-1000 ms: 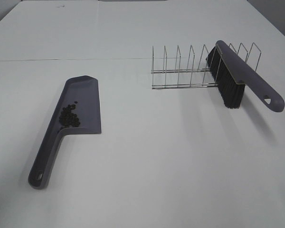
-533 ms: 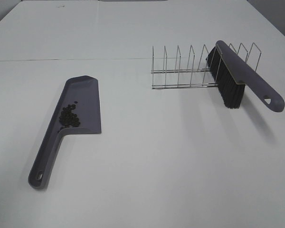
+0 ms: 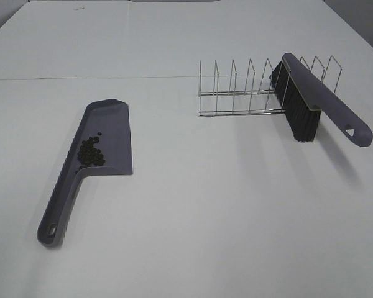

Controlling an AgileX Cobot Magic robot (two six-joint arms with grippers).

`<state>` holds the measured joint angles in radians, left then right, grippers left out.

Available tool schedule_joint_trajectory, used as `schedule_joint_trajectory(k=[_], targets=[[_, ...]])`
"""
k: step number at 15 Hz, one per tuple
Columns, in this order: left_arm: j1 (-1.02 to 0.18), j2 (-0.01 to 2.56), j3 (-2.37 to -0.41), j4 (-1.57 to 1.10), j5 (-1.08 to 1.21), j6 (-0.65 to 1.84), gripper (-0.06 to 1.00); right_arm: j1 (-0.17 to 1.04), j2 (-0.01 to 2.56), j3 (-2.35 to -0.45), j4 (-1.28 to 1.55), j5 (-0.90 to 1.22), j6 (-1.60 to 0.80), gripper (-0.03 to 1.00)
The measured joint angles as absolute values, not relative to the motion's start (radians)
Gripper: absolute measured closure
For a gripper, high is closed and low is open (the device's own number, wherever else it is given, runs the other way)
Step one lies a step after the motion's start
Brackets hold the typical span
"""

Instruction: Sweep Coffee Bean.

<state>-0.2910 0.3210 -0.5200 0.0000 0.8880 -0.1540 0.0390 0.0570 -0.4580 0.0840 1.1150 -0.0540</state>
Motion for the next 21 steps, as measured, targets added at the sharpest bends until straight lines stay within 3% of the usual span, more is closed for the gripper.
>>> schedule_joint_trajectory(k=[7, 12, 21], targets=[[-0.291, 0.221, -0.526, 0.000, 1.071, -0.139, 0.17, 0.039, -0.004, -0.456, 0.084, 1.115, -0.054, 0.03], [-0.291, 0.000, -0.526, 0.000, 1.076, -0.120, 0.18, 0.039, -0.004, -0.456, 0.084, 1.115, -0.056, 0.03], [-0.291, -0.007, -0.526, -0.006, 1.076, -0.102, 0.18, 0.039, -0.004, -0.456, 0.084, 1.115, -0.061, 0.03]])
